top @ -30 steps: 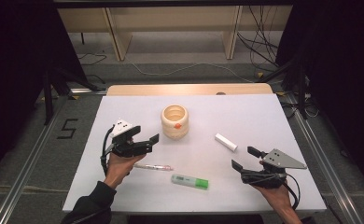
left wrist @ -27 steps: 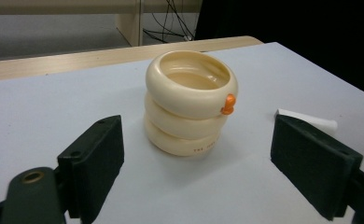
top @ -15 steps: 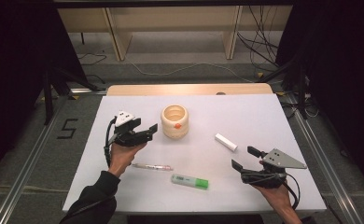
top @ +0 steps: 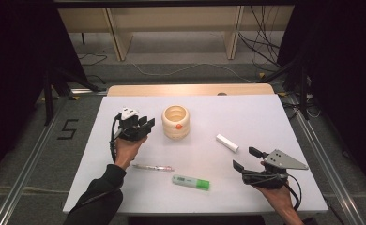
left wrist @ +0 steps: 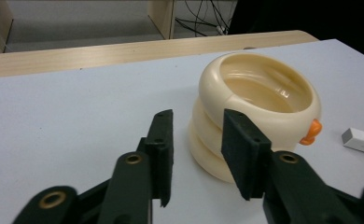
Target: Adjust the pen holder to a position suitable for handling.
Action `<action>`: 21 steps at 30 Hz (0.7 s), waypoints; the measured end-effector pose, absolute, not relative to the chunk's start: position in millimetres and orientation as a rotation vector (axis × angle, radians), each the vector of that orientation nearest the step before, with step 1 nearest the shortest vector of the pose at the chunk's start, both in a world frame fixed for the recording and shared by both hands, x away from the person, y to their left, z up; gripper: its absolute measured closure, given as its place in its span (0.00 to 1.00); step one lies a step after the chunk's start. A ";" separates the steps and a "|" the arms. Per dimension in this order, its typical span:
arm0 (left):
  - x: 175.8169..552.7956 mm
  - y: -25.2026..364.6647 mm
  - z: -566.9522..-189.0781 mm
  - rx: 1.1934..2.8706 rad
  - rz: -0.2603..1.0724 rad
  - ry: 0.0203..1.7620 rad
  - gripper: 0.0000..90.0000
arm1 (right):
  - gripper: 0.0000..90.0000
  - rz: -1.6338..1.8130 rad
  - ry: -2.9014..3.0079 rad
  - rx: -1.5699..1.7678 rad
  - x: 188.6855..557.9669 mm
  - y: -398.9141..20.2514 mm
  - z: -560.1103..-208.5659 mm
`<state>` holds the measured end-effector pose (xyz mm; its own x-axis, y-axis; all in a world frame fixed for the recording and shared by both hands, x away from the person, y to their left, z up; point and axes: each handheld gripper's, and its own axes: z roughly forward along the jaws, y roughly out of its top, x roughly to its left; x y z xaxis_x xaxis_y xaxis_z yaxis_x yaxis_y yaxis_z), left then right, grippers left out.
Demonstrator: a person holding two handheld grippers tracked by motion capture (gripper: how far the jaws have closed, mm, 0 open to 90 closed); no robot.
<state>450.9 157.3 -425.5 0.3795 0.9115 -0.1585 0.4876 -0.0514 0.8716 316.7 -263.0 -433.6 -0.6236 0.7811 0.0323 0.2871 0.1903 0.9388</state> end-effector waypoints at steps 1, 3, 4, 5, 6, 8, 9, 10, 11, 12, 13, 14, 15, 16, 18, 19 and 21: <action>452.7 156.7 -426.2 1.692 0.560 1.256 0.74 | 0.25 1.437 2.011 0.994 316.9 -262.8 -433.9; 454.7 156.1 -426.9 1.694 0.558 1.265 0.80 | 0.25 1.433 2.014 0.994 316.8 -262.9 -433.8; 456.7 155.3 -427.6 1.692 0.553 1.269 0.81 | 0.26 1.430 2.016 0.996 316.9 -262.9 -433.8; 458.5 154.6 -428.4 1.692 0.549 1.267 0.83 | 0.26 1.430 2.016 0.997 317.0 -263.0 -433.8; 460.1 154.0 -429.1 1.692 0.542 1.265 0.83 | 0.26 1.430 2.016 0.997 317.0 -263.0 -433.8; 463.8 152.3 -431.3 1.702 0.542 1.273 0.87 | 0.26 1.430 2.016 0.997 317.1 -262.9 -433.9; 465.9 151.0 -433.2 1.700 0.539 1.283 0.90 | 0.26 1.426 2.019 0.997 316.8 -262.9 -433.8; 468.9 149.8 -436.0 1.698 0.538 1.297 0.92 | 0.26 1.427 2.018 0.996 316.8 -262.9 -433.8; 468.9 149.8 -436.0 1.698 0.538 1.297 0.94 | 0.26 1.427 2.017 0.995 316.8 -263.0 -433.8; 471.9 149.2 -439.0 1.701 0.544 1.312 0.96 | 0.26 1.430 2.016 0.994 316.9 -263.0 -433.9; 471.9 149.2 -439.0 1.701 0.544 1.312 0.98 | 0.26 1.427 2.018 0.994 316.9 -263.1 -433.9; 473.4 149.4 -440.3 1.706 0.544 1.316 0.99 | 0.26 1.426 2.019 0.995 316.9 -263.1 -433.9; 475.3 149.0 -442.1 1.707 0.542 1.321 0.99 | 0.26 1.427 2.018 0.995 316.9 -263.1 -433.9; 476.1 149.3 -442.8 1.715 0.540 1.322 0.99 | 0.26 1.428 2.018 0.994 317.0 -263.1 -434.0; 478.3 147.9 -445.4 1.718 0.532 1.329 0.99 | 0.26 1.428 2.018 0.995 317.0 -263.1 -433.9; 479.4 147.6 -446.3 1.740 0.531 1.327 0.99 | 0.26 1.429 2.018 0.994 317.1 -262.9 -434.0; 481.9 144.5 -448.9 1.743 0.521 1.338 0.99 | 0.26 1.430 2.018 0.996 317.1 -262.7 -434.1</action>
<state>481.9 144.5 -448.9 0.3395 0.9257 -0.1667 0.5689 -0.0610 0.8201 317.1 -262.7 -434.1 -0.6259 0.7792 0.0326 0.2889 0.1929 0.9377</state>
